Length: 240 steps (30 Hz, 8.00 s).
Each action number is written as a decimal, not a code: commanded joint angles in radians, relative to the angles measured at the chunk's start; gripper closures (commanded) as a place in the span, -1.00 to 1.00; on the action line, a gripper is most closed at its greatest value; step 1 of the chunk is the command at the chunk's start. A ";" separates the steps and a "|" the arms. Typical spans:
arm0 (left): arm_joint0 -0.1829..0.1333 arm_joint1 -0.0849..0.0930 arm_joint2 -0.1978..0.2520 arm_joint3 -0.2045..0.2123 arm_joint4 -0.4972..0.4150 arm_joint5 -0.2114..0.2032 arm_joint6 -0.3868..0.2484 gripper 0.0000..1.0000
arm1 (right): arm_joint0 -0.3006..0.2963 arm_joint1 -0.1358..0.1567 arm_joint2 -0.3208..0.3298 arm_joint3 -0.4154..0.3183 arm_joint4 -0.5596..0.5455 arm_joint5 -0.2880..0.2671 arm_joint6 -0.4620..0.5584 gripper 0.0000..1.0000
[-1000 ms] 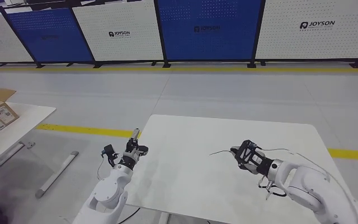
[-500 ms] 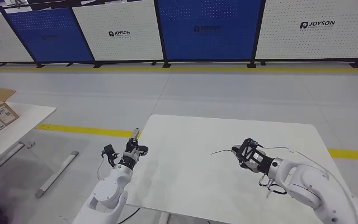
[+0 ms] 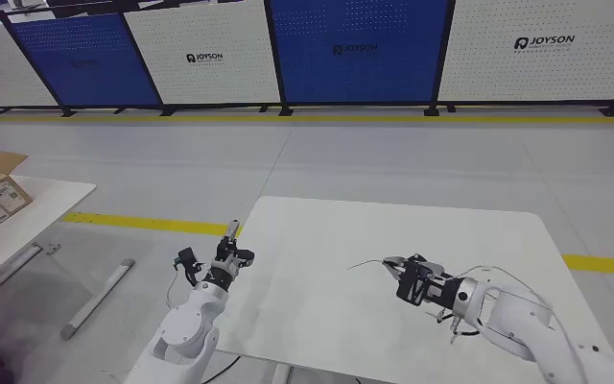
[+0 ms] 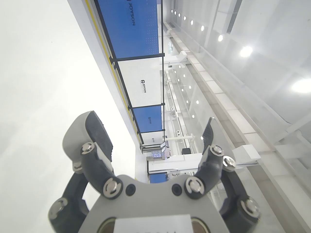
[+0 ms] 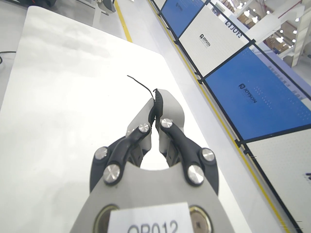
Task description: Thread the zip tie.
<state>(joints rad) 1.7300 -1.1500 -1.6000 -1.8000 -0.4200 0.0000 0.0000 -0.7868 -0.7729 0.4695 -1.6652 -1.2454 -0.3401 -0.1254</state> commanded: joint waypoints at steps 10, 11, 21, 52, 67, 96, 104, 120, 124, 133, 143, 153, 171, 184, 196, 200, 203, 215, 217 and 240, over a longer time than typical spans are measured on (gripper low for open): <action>0.000 0.000 0.000 0.000 0.000 0.000 0.000 -1.00 | 0.041 0.002 -0.057 0.051 0.026 0.000 -0.074 1.00; 0.000 0.000 0.000 0.000 0.000 0.000 0.000 -1.00 | 0.041 0.002 -0.057 0.051 0.026 0.000 -0.074 1.00; -0.024 0.006 -0.037 -0.083 -0.181 0.276 -0.150 -1.00 | 0.041 0.002 -0.057 0.051 0.026 0.000 -0.074 1.00; -0.012 0.133 0.153 -0.120 -0.323 0.340 -0.324 -1.00 | 0.114 -0.070 -0.146 0.088 -0.157 0.000 -0.082 1.00; -0.121 0.172 0.273 -0.097 -0.483 0.340 -0.175 -1.00 | 0.149 -0.102 -0.170 0.160 -0.164 0.000 -0.096 1.00; -0.219 0.150 0.423 -0.127 -0.634 0.340 0.103 -1.00 | 0.100 -0.116 -0.116 0.114 -0.308 0.019 -0.096 1.00; -0.270 0.143 0.533 -0.135 -0.713 0.340 0.183 -1.00 | 0.100 -0.116 -0.116 0.114 -0.308 0.019 -0.096 1.00; -0.310 0.121 0.565 -0.107 -0.756 0.313 0.235 -1.00 | 0.100 -0.116 -0.116 0.114 -0.308 0.019 -0.096 1.00; -0.341 0.109 0.587 -0.085 -0.768 0.312 0.276 -0.82 | 0.100 -0.116 -0.116 0.114 -0.308 0.019 -0.096 1.00; -0.368 0.092 0.601 -0.056 -0.787 0.319 0.293 0.72 | 0.100 -0.116 -0.116 0.114 -0.308 0.019 -0.096 1.00; -0.359 0.086 0.587 -0.064 -0.777 0.323 0.272 1.00 | 0.100 -0.116 -0.116 0.114 -0.308 0.019 -0.096 1.00; -0.344 0.081 0.584 -0.069 -0.749 0.340 0.254 1.00 | 0.100 -0.116 -0.116 0.114 -0.308 0.019 -0.096 1.00; -0.336 0.068 0.600 -0.059 -0.581 0.270 0.271 1.00 | -0.012 -0.089 0.019 0.085 -0.306 0.025 -0.107 -0.86; -0.286 0.080 0.631 -0.042 -0.232 0.220 0.199 1.00 | -0.079 -0.041 0.039 0.073 -0.076 0.000 -0.025 -1.00; -0.283 0.079 0.626 -0.027 -0.198 0.185 0.198 1.00 | -0.095 -0.043 0.050 0.089 0.000 0.000 -0.045 -1.00; -0.267 0.079 0.618 -0.014 -0.139 0.129 0.188 1.00 | -0.071 -0.036 -0.007 0.132 0.227 0.000 -0.070 -1.00; -0.258 0.080 0.608 -0.015 -0.113 0.116 0.171 1.00 | -0.023 -0.027 -0.080 0.149 0.428 0.000 -0.071 -1.00; -0.218 0.077 0.601 -0.045 -0.045 0.104 0.132 1.00 | 0.133 -0.029 -0.276 0.158 1.126 0.000 0.048 -1.00; -0.218 0.077 0.601 -0.045 -0.045 0.104 0.132 1.00 | 0.133 -0.029 -0.276 0.158 1.126 0.000 0.048 -1.00; -0.218 0.077 0.601 -0.045 -0.045 0.104 0.132 1.00 | -0.018 -0.032 0.046 0.195 1.742 0.000 0.678 -1.00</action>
<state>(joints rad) 1.5120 -1.0730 -0.9988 -1.8453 -0.4646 0.1039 0.1318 -0.7887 -0.7988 0.4806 -1.4918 0.4600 -0.3400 0.4850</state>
